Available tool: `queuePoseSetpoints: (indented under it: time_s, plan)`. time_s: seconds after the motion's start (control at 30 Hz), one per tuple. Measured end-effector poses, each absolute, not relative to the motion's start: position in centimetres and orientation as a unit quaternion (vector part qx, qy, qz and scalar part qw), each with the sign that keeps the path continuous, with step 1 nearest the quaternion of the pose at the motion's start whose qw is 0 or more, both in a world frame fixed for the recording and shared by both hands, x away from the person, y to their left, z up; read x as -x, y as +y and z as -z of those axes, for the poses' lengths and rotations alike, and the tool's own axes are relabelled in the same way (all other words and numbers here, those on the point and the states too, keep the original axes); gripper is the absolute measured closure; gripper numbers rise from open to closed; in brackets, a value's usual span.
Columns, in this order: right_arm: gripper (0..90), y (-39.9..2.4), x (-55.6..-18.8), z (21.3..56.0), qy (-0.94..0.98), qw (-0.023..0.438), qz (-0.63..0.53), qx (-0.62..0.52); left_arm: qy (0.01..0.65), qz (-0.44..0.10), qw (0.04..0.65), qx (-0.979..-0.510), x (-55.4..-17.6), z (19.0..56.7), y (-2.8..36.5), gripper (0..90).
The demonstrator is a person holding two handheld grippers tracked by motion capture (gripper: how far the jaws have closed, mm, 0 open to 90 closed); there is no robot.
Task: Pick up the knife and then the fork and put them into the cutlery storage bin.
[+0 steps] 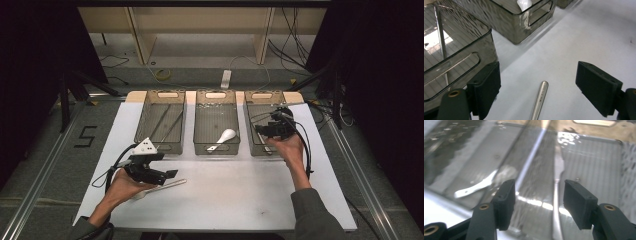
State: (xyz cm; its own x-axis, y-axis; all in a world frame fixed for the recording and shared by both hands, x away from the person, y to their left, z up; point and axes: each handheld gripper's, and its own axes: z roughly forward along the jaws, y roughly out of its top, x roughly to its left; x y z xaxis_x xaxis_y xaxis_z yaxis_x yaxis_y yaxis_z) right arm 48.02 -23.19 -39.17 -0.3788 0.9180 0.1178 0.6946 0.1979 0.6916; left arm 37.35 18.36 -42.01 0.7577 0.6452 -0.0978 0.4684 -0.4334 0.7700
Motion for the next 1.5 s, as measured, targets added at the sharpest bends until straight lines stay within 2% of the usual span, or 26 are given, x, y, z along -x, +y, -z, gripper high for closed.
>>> queuePoseSetpoints:
  time_s: [0.1, 0.33, 0.53, 0.9, 1.5]
  plan:
    - [39.9, -23.2, -46.5, 38.8, 0.765, 0.157, -0.363, -0.508, 0.339, -0.108, 0.4, -0.845, -37.7, 41.8, 18.3, 20.5]
    - [32.4, -22.7, -41.2, 39.0, 0.788, 0.147, -0.403, -0.442, 0.343, -0.116, 0.317, -0.877, -38.4, 42.0, 17.9, 23.1]
    - [30.6, -23.0, -37.8, 40.2, 0.785, 0.144, -0.43, -0.422, 0.341, -0.097, 0.262, -0.897, -38.5, 42.4, 17.9, 28.1]
    - [28.9, -23.1, -35.1, 41.7, 0.787, 0.144, -0.437, -0.411, 0.351, -0.053, 0.162, -0.921, -38.8, 44.3, 18.4, 43.0]
    - [26.2, -23.1, -32.7, 42.3, 0.782, 0.147, -0.451, -0.406, 0.335, -0.015, 0.102, -0.936, -38.6, 45.8, 17.8, 67.1]
